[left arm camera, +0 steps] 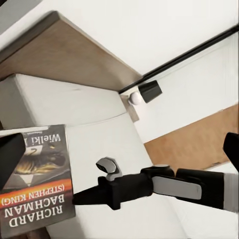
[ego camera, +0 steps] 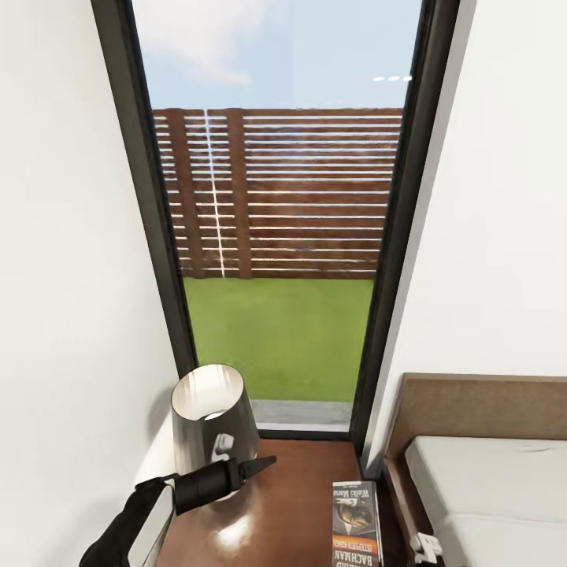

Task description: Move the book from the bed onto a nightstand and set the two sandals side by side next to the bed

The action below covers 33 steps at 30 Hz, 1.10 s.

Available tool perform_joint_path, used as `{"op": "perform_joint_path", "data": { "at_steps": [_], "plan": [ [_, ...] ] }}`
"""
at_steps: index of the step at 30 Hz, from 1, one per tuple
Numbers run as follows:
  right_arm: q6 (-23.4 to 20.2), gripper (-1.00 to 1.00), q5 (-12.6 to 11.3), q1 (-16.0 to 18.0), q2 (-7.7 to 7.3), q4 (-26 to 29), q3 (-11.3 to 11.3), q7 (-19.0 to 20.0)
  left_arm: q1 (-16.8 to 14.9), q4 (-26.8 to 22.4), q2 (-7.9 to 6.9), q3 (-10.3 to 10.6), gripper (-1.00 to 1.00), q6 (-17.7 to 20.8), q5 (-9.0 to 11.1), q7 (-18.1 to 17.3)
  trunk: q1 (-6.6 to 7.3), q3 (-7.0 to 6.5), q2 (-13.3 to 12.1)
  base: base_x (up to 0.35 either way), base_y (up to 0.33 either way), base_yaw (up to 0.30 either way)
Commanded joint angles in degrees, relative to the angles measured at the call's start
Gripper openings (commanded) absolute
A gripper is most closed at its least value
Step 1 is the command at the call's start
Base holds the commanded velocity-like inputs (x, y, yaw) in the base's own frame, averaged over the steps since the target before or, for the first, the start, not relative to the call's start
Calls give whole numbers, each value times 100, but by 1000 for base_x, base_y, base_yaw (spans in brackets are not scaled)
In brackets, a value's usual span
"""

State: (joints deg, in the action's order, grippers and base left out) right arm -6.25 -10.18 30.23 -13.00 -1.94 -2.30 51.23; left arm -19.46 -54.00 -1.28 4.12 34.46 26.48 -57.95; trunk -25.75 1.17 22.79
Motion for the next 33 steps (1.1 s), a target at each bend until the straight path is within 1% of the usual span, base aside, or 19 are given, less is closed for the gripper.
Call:
{"op": "perform_joint_path", "data": {
  "at_steps": [1,3,4,5,6,7,9,11,14,18,20,22,23,25,26,27,29,31,33],
  "plan": [
    [-94,-100,-63,11,6,10,-17,31,-5,-8,-3,16,100,54,57,-72,-4,12,13,0,0,0],
    [-223,-100,-63,16,11,45,-16,35,-5,-15,-4,17,100,62,66,-159,-4,12,13,0,0,0],
    [-407,-100,-66,25,15,72,-15,35,-5,-15,-4,18,100,65,70,-195,-4,12,13,0,0,0],
    [-696,-100,-68,34,19,126,-14,35,-5,-14,-4,18,100,66,72,-219,-4,12,13,0,0,0],
    [-873,-100,-69,38,22,169,-12,34,-5,-14,-4,18,100,67,73,-227,-4,12,13,0,0,0],
    [-1265,-100,-70,46,27,299,-10,31,-5,-14,-4,18,100,68,74,-239,-4,12,13,0,0,0],
    [-2000,-100,-71,56,38,769,-8,29,-5,-14,-4,18,100,69,75,-259,-4,12,13,0,0,0],
    [-2478,-100,-97,59,78,1387,-8,24,-5,-15,-4,18,100,70,76,-276,-4,12,13,0,0,0],
    [-2723,-100,-200,66,207,1959,-1,9,-5,-15,-9,12,100,70,76,-283,-4,12,13,0,0,0],
    [-2821,-100,-531,81,321,2216,4,-272,-5,-14,-17,5,100,66,89,-296,-4,12,13,0,0,0],
    [-2836,-100,-934,88,395,2268,8,-585,-5,-14,-14,8,100,63,89,-329,-4,12,13,0,0,0],
    [-2855,-100,-1499,93,426,2291,9,-926,-5,-14,-12,9,100,62,86,-349,-4,12,13,0,0,0],
    [-2859,-100,-1660,94,430,2295,8,-1006,-5,-12,-10,9,100,62,86,-351,-4,12,13,0,0,0],
    [-2874,-100,-2314,96,441,2301,8,-1210,-5,-3,-12,5,100,56,85,-355,-4,12,13,0,0,0],
    [-3048,-100,-3055,97,446,2294,3,-1315,-5,2,-12,6,100,52,85,-357,-4,12,13,0,0,0],
    [-3115,-100,-3123,97,446,2292,1,-1323,-5,2,-11,7,100,50,85,-355,-4,12,13,0,0,0],
    [-3444,-100,-3279,97,447,2289,-2,-1335,-5,5,-7,8,100,46,82,-342,-4,12,13,0,0,0],
    [-3676,-100,-3341,97,448,2287,-5,-1345,-5,14,-5,9,100,45,84,-327,-4,12,13,0,0,0],
    [-3786,-100,-3371,97,452,2287,-6,-1350,-5,19,-4,9,100,44,85,-318,-26,30,53,0,0,0]
  ]
}}
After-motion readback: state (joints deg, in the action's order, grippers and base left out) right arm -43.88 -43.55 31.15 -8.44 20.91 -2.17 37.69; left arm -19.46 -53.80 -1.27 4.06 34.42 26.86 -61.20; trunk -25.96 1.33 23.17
